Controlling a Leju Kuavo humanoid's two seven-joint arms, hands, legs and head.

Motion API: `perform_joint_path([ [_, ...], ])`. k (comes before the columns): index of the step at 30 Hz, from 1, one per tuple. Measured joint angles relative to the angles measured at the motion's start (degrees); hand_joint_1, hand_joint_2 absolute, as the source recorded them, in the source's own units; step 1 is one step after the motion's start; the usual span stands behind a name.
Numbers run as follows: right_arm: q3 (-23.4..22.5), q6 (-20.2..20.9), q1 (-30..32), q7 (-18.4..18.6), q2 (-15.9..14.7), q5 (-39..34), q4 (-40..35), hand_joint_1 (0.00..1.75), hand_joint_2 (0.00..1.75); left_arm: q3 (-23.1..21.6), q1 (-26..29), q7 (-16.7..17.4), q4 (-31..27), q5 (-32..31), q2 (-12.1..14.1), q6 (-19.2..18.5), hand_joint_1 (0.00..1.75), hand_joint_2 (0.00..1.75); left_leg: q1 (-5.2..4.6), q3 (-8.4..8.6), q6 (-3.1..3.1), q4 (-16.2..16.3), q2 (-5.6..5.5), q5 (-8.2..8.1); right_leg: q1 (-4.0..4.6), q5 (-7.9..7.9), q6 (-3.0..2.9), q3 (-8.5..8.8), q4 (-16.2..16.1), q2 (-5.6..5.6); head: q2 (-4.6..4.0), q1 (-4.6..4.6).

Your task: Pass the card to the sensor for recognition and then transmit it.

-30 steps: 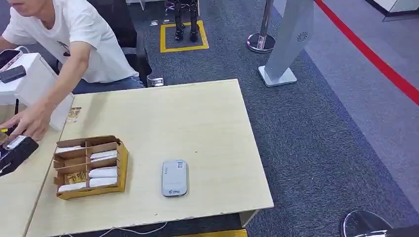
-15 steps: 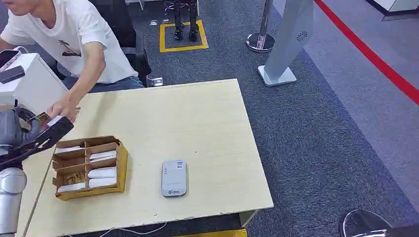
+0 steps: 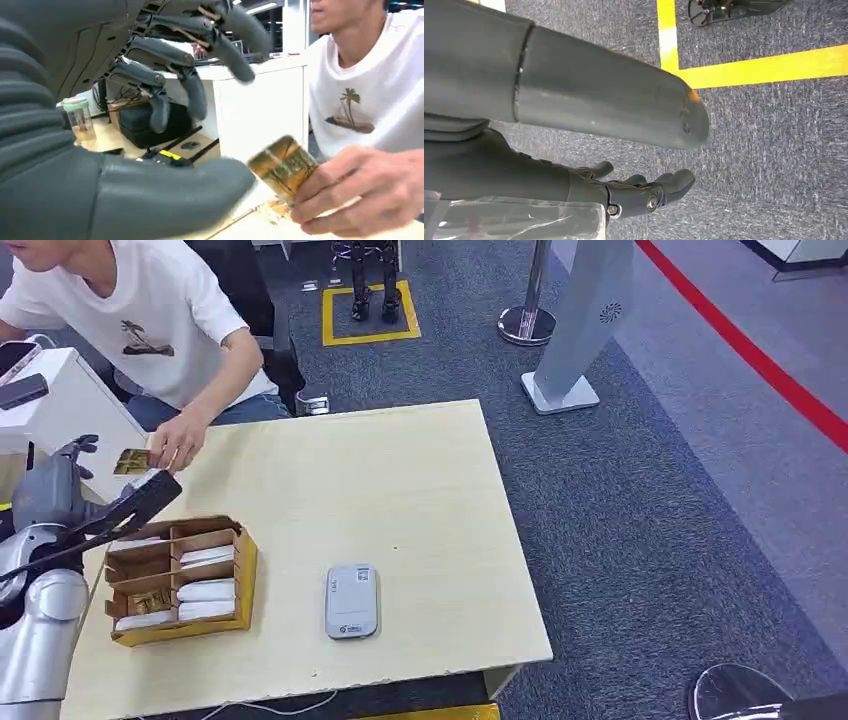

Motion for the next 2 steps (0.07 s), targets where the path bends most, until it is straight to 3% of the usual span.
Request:
perform_joint_path([
  [2,0.00,-0.02,0.01,0.00,0.00,-0.35,0.00,0.00,0.00,-0.02,0.04,-0.37,-0.07,2.09,-0.29,0.22,0.00,0.00,0.00,0.00,0.00,0.00,0.00,0.00,0.00,0.01,0.00,0.02,0.01,0.00,0.00,0.02],
])
